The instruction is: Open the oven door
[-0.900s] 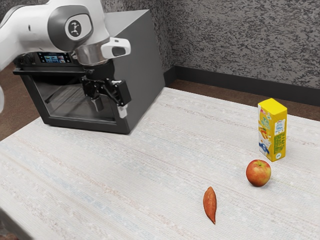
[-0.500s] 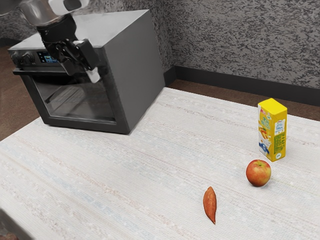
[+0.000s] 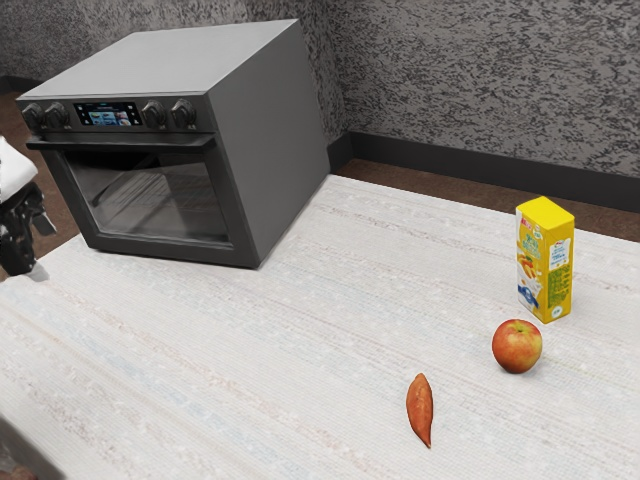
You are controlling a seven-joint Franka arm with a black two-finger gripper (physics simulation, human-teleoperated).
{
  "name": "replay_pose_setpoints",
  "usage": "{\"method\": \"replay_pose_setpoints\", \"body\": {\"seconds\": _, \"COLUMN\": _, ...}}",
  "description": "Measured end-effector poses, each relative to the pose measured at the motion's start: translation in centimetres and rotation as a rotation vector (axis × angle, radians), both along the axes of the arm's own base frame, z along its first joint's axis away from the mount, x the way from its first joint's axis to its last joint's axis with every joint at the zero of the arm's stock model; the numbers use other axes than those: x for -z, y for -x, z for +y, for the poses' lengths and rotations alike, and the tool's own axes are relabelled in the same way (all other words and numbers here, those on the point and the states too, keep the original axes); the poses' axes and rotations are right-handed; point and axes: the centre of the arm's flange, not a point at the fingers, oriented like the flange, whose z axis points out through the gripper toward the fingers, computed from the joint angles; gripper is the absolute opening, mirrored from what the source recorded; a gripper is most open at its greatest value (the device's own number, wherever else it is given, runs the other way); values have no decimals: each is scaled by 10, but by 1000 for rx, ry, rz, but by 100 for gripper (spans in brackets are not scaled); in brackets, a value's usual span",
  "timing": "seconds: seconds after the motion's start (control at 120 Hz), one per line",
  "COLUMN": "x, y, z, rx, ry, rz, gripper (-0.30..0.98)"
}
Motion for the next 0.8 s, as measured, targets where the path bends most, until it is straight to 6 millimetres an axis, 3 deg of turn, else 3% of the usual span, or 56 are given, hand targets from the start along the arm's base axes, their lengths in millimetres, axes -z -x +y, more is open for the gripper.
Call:
{"method": "replay_pose_setpoints", "body": {"seconds": 0.108, "x": -4, "y": -9, "z": 9, "rx": 116, "ry": -65, "rz": -38, "gripper": 69}}
{"method": "replay_pose_setpoints", "body": {"seconds": 0.25, "x": -6, "y": -4, "z": 49, "rx": 133, "ry": -111, "rz": -69, "gripper": 69}}
{"method": "replay_pose_setpoints", "body": {"seconds": 0.408, "x": 5, "y": -28, "z": 51, "rx": 225, "ry": -184, "rz": -75, "gripper": 69}}
{"method": "replay_pose_setpoints", "body": {"seconds": 0.533, "x": 0, "y": -46, "z": 37, "rx": 348, "ry": -244, "rz": -115, "gripper": 69}}
{"method": "replay_pose_setpoints", "body": {"seconds": 0.675, "x": -11, "y": -51, "z": 36, "rx": 411, "ry": -255, "rz": -210, "gripper": 69}}
{"method": "replay_pose_setpoints", "body": {"seconds": 0.8, "x": -19, "y": -47, "z": 46, "rx": 417, "ry": -216, "rz": -313, "gripper": 69}}
